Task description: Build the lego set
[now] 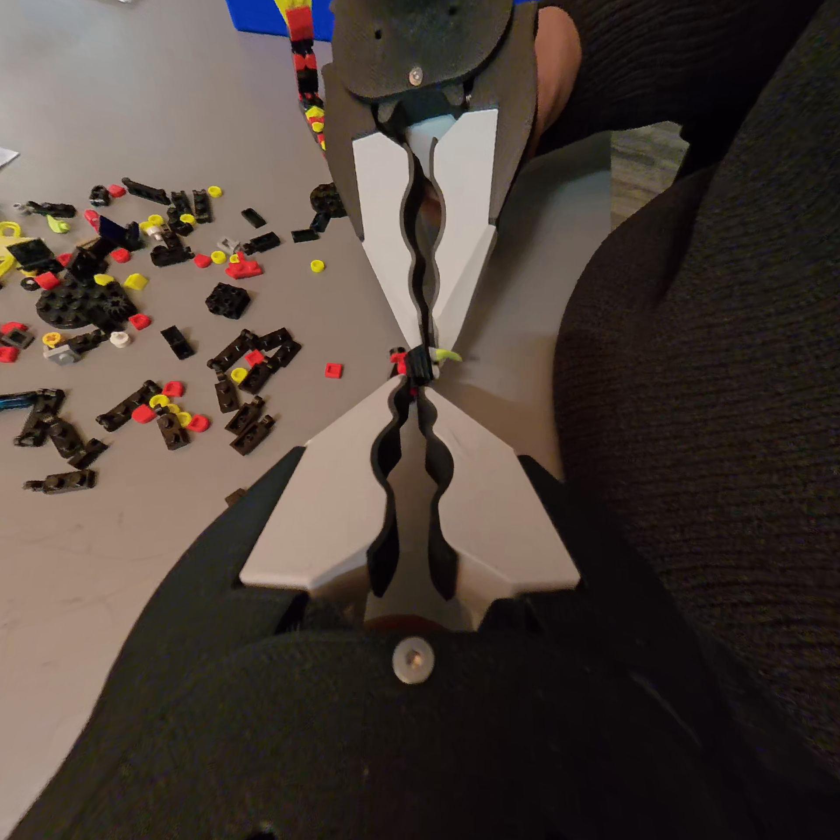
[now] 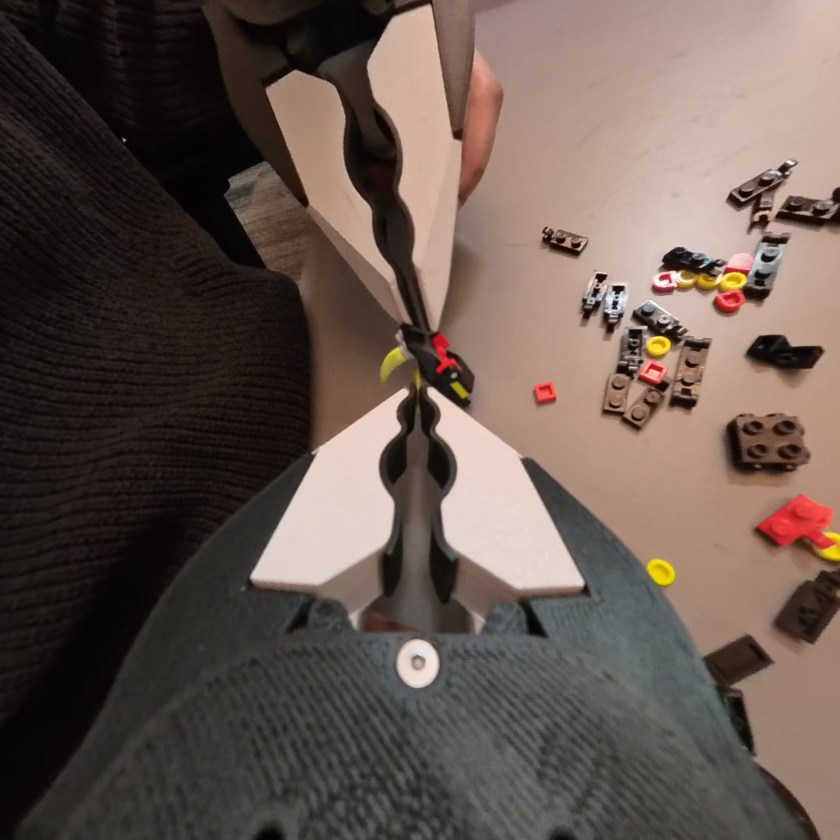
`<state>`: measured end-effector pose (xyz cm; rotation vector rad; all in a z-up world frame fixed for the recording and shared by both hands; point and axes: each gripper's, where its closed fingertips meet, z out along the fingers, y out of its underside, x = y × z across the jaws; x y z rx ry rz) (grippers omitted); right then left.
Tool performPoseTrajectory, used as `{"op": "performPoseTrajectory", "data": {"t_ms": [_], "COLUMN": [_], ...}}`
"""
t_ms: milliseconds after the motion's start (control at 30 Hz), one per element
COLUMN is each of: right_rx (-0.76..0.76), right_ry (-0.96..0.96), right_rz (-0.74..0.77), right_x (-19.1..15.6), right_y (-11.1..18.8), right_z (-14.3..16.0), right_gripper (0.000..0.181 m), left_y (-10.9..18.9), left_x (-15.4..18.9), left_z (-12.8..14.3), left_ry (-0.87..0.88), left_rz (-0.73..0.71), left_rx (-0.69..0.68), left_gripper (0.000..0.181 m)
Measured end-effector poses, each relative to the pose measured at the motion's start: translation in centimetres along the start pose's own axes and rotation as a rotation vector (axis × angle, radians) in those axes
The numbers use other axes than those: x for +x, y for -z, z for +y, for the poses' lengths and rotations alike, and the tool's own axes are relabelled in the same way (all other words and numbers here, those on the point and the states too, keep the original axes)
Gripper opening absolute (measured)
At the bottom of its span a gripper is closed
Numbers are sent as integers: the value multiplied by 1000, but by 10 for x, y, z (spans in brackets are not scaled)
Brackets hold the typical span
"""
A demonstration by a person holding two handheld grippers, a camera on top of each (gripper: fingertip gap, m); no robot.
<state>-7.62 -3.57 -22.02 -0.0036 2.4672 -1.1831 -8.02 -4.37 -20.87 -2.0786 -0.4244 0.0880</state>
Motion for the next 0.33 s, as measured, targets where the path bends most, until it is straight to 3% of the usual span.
{"op": "performPoseTrajectory", "data": {"t_ms": [333], "right_rx": [3], "right_ry": [-7], "right_rz": [3], "right_x": [3], "right_y": [2], "right_z": [0], "right_gripper": [0], "left_y": [-4], "left_x": [-8], "left_z": [-2], "left_ry": [-61], "left_rz": [-82], "left_rx": [-3], "left_gripper": [13]}}
